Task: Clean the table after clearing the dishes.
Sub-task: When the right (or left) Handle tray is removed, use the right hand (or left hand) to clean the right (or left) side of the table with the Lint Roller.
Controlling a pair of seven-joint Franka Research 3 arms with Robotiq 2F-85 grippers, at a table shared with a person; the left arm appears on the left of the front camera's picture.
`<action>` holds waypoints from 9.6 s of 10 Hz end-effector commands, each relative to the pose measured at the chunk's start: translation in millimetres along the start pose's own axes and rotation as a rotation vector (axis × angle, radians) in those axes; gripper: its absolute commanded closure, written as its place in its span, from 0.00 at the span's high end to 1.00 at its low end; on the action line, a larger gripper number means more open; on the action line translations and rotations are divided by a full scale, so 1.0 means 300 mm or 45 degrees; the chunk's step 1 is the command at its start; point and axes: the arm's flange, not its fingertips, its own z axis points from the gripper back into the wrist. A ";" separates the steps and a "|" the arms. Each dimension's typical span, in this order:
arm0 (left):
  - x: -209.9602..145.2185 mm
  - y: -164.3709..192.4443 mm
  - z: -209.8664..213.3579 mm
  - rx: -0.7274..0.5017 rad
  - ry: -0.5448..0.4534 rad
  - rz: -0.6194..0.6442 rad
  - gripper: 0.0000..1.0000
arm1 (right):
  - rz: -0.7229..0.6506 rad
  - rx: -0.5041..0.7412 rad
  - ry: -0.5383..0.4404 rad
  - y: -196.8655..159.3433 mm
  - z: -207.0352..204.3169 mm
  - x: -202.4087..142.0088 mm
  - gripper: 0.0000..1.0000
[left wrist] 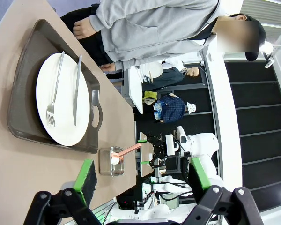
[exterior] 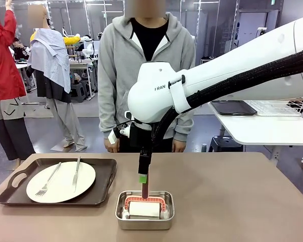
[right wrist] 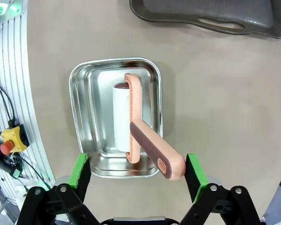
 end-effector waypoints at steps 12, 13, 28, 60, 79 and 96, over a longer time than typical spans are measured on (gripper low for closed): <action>-0.001 0.000 0.016 -0.012 0.015 -0.022 1.00 | -1.900 -0.120 -1.060 0.113 0.460 -1.729 1.00; -0.001 0.000 0.016 -0.012 0.015 -0.022 1.00 | -1.893 0.070 -1.206 0.122 0.446 -1.827 1.00; -0.001 0.000 0.016 -0.012 0.015 -0.022 1.00 | -1.917 0.833 -1.766 0.237 -0.007 -2.184 1.00; -0.633 -0.675 -2.107 0.551 2.178 -2.135 1.00 | -1.917 0.833 -1.766 0.237 -0.007 -2.184 1.00; -0.691 -0.235 -2.381 0.340 2.525 -1.324 1.00 | -1.917 0.833 -1.766 0.237 -0.007 -2.184 1.00; -0.485 -0.708 -1.661 1.034 1.482 -0.854 0.00 | -1.917 0.833 -1.766 0.237 -0.007 -2.184 1.00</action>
